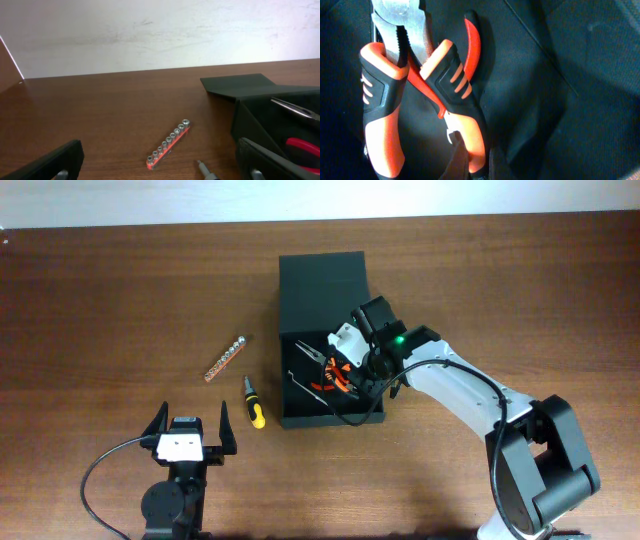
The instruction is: Pack container
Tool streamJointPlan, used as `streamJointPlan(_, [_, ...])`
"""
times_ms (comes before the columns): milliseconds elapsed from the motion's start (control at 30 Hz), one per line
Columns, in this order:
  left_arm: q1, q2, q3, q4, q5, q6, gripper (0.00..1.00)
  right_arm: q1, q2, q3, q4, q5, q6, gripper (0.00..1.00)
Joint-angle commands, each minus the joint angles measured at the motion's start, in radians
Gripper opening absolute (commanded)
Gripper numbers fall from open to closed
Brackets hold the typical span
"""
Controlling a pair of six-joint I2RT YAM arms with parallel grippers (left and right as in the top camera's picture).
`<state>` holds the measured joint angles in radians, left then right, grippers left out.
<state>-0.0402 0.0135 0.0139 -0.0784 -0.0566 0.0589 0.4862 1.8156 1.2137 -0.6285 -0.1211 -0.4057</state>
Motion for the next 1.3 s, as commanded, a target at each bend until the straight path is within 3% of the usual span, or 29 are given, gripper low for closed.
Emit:
streamJointPlan(0, [-0.003, -0.007, -0.005, 0.0, 0.008, -0.002, 0.99, 0.006, 0.011, 0.031, 0.01, -0.002, -0.01, 0.04])
streamJointPlan(200, [-0.003, -0.007, -0.005, 0.0, 0.008, -0.002, 0.99, 0.005, 0.011, 0.031, 0.027, -0.002, -0.009, 0.04])
streamJointPlan(700, [-0.003, -0.007, -0.005, 0.0, 0.008, -0.002, 0.99, 0.005, 0.011, 0.031, 0.05, -0.002, -0.008, 0.24])
streamJointPlan(767, [-0.003, -0.007, -0.005, 0.0, 0.008, -0.002, 0.99, 0.005, 0.01, 0.032, 0.053, -0.003, -0.005, 0.34])
streamJointPlan(867, [-0.003, -0.007, -0.005, 0.0, 0.008, -0.002, 0.99, 0.005, 0.003, 0.048, 0.045, -0.002, 0.023, 0.65])
streamJointPlan(933, [-0.003, -0.007, -0.005, 0.0, 0.008, -0.002, 0.99, 0.005, -0.007, 0.074, 0.028, -0.003, 0.058, 0.78])
streamJointPlan(1067, [-0.003, -0.007, -0.005, 0.0, 0.008, -0.002, 0.99, 0.005, -0.053, 0.157, -0.051, -0.007, 0.08, 0.86])
streamJointPlan(1267, [-0.003, -0.007, -0.005, 0.0, 0.008, -0.002, 0.99, 0.0, -0.213, 0.232, -0.171, -0.006, 0.09, 0.86])
